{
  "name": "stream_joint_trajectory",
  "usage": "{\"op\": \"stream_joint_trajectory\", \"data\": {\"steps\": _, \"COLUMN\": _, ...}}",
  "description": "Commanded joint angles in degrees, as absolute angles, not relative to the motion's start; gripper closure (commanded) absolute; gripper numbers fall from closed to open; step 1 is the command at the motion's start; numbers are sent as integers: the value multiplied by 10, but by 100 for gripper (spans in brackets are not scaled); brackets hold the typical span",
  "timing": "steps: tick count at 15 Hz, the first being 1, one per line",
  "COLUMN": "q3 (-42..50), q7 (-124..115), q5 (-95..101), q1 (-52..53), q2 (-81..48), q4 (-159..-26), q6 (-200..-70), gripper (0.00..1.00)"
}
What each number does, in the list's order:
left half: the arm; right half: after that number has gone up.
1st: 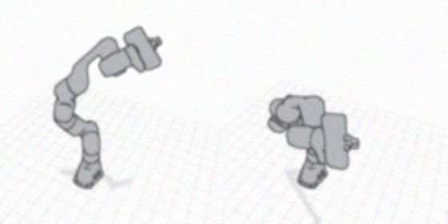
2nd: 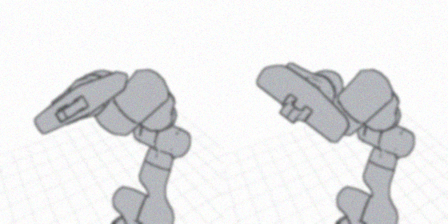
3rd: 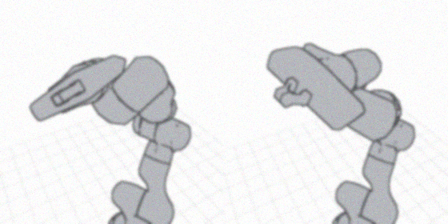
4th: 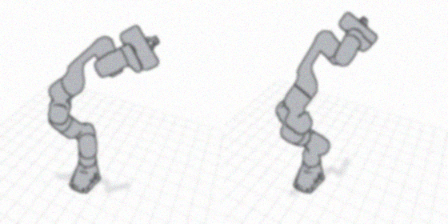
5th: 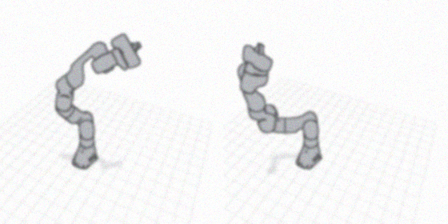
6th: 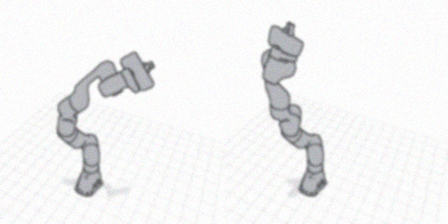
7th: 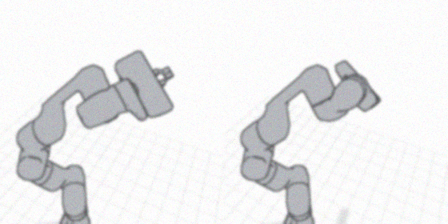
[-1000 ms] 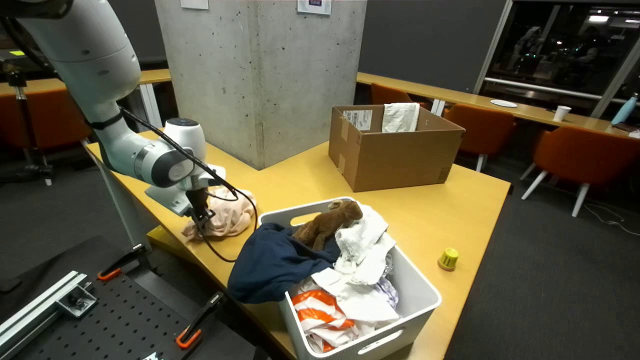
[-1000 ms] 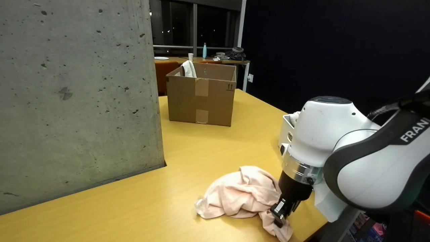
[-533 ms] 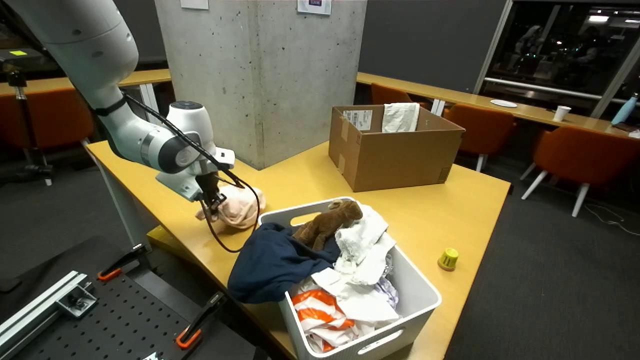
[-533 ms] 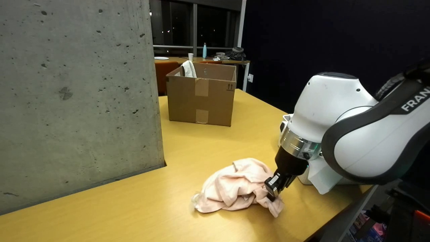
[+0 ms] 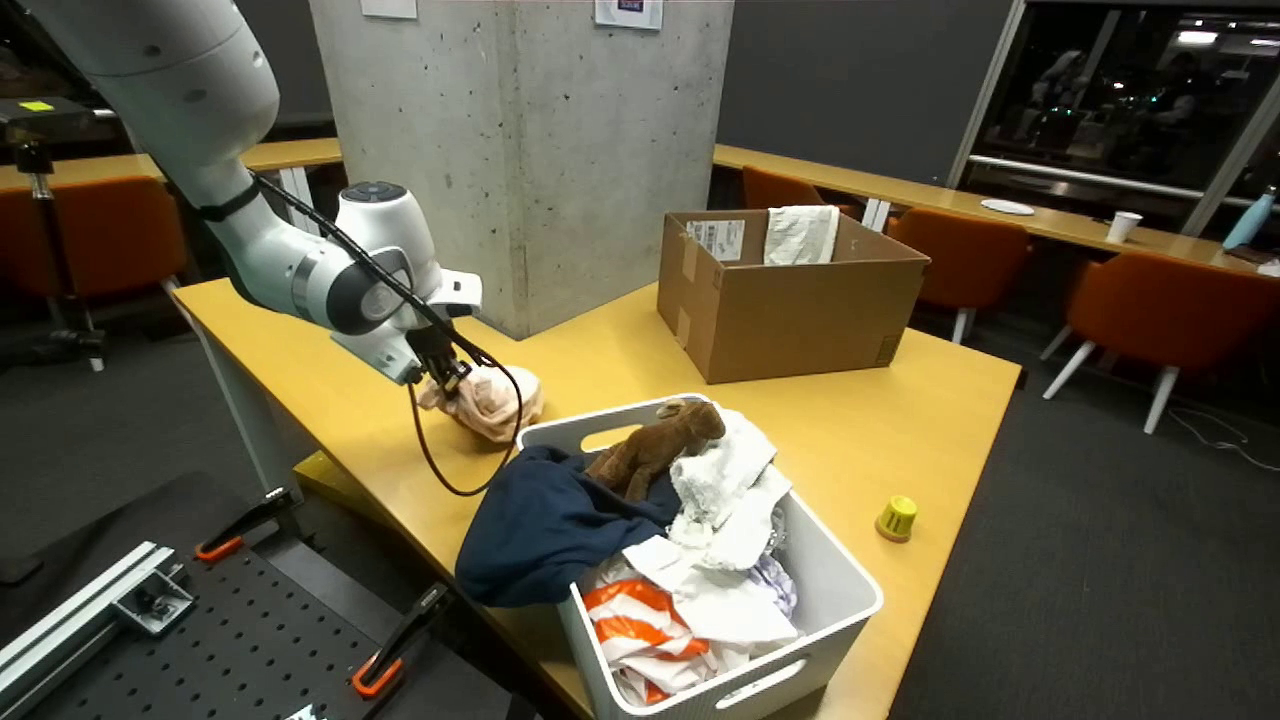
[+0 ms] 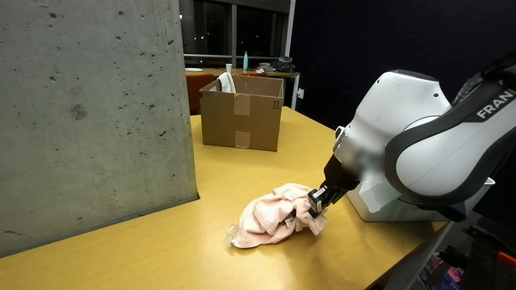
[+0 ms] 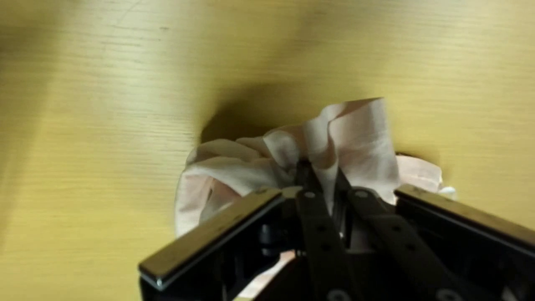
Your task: Put the peach t-shirt over the radish then wrap the radish in the t-shirt and put the t-shirt in the white storage container.
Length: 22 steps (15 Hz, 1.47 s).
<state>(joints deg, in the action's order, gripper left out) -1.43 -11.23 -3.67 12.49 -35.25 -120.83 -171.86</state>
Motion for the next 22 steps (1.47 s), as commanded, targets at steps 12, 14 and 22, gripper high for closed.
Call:
{"op": "stream_joint_trajectory", "data": {"steps": 12, "q3": 9, "q7": -114, "q5": -32, "q1": 128, "q2": -299, "q4": -1205, "q6": -1733, "gripper": 98}}
{"op": "stream_joint_trajectory", "data": {"steps": 14, "q3": 4, "q7": -113, "q5": -29, "q1": 135, "q2": -313, "q4": -1188, "q6": -1729, "gripper": 98}}
{"op": "stream_joint_trajectory", "data": {"steps": 22, "q3": -44, "q7": -80, "q5": -31, "q1": 129, "q2": -423, "q4": -1050, "q6": -1687, "gripper": 98}}
